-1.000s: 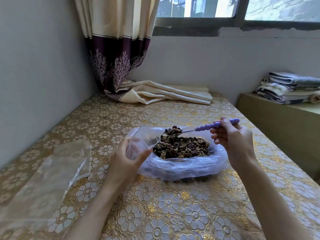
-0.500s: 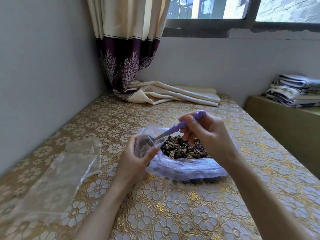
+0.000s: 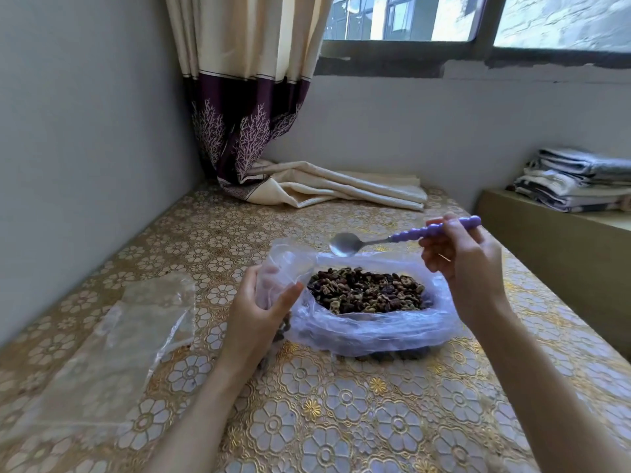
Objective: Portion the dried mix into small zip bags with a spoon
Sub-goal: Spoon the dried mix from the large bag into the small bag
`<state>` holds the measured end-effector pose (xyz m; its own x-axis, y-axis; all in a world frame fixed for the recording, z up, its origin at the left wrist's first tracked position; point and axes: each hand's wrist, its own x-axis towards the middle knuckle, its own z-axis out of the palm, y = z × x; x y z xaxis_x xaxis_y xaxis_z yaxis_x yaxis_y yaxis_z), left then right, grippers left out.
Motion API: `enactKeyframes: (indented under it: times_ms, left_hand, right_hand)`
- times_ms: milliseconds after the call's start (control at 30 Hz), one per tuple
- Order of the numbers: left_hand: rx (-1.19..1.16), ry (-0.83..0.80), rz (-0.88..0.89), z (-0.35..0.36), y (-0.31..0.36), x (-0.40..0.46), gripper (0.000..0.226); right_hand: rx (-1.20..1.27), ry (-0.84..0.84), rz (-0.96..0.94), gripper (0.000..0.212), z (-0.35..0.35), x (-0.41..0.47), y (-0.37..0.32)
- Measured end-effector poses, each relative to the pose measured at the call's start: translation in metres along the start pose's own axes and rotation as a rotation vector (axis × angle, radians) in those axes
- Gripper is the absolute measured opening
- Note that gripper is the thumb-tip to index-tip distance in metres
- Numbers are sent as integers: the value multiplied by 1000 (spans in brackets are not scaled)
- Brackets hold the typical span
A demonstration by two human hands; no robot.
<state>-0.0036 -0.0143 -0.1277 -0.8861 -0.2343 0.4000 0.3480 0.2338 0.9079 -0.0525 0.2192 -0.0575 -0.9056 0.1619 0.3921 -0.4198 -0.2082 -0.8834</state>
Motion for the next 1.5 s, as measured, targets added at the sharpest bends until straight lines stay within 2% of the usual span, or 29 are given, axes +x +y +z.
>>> enactKeyframes:
  times_ms: [200,400,500,633,800,967,1100,1300,1500]
  left_hand:
    - [24,16,16,1,4,0,94]
    - [33,6,7,0,1,1,87]
    - [27,1,4,1,2,1,83]
    - [32,4,10,1,2,1,81]
    - [32,-8,9,1,3,-1,79]
    - [54,-15,-24,-1,2,-1,79]
    - [80,-19,-28,-1,0,-1,76]
    - [53,-24,-1,0,1,0,79]
    - [70,-28,1,-1,1,-1,81]
  right_hand:
    - [-515,26,-133,25,-22,1,17]
    - [-619,21,-134,36,-17,-3,24]
    - [-552,-4,-60,40,-13,-5,26]
    - [-347,-29,159,29,-9,-3,29]
    - [-203,-117,368,47,-7,-4,28]
    - [-83,-44,466,23,-8,-3,28]
    - [-33,1,506,16,-12,-3,28]
    - [15,21,505,18,-14,-6,25]
    - [60,15,423,23,-12,-7,8]
